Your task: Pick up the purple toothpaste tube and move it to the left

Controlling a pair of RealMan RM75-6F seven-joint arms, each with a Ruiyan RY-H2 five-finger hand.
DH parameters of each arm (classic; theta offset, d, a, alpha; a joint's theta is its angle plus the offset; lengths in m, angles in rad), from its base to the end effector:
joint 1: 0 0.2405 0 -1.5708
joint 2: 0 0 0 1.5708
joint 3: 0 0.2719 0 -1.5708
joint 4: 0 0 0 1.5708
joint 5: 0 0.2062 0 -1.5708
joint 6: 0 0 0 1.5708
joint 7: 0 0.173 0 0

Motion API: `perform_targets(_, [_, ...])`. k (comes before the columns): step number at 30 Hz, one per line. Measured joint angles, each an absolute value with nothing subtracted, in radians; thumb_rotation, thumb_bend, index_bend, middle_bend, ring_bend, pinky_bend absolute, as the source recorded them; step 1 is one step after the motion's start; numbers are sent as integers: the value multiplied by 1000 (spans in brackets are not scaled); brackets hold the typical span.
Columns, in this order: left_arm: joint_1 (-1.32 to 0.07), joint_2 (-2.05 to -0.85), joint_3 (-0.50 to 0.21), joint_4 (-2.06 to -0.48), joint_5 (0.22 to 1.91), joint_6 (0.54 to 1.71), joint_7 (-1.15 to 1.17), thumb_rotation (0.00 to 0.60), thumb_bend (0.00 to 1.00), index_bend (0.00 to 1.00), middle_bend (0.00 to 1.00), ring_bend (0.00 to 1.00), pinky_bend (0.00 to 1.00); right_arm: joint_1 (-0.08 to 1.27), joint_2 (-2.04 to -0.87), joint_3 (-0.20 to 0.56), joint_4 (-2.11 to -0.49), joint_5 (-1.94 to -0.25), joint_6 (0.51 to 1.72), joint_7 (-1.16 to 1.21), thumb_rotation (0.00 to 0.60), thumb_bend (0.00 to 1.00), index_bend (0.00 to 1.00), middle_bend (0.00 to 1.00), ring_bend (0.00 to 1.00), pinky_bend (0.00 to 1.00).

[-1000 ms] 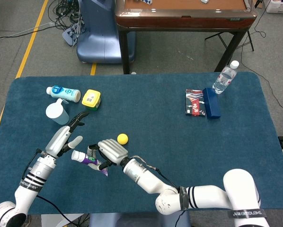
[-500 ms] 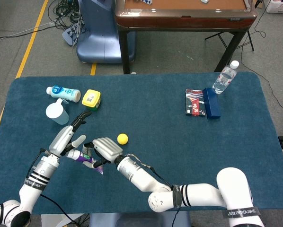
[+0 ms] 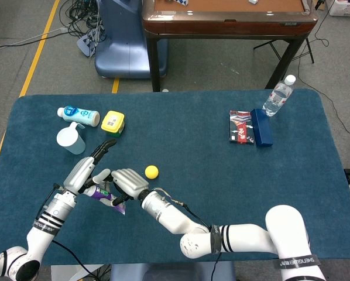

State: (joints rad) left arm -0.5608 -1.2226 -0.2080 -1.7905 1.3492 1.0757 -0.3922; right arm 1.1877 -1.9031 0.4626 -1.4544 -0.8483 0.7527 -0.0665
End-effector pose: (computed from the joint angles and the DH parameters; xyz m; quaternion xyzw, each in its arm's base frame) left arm -0.1562 0.3401 0.0862 -0.5805 -0.5457 -0.5435 0.2642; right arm 0.0996 -0.3486 -0.1204 0.6850 -0.5423 0.4786 0.0874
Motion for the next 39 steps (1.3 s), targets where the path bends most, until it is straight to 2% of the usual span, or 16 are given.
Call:
perform_targets(25, [-575,-1235,-187,-1767,1339,1077,-232,0,0,0,0,0,88,1226,-1887,462,-1458,-801,760,-77,600,896,1000,912,810,600])
perform_targets(33, [-563,-1215,-189,-1772,1339,1088,-264,0,0,0,0,0,88,1216,-1861,424,-1471,-810,754,-90,600,896,1000,912,810,600])
perform_targets(39, [-544,-1178,-186,-1776,1347,1094,-332,0,0,0,0,0,88,1211,-1795,389,-1487,-816,716,-118,600,896,1000,903,806,600])
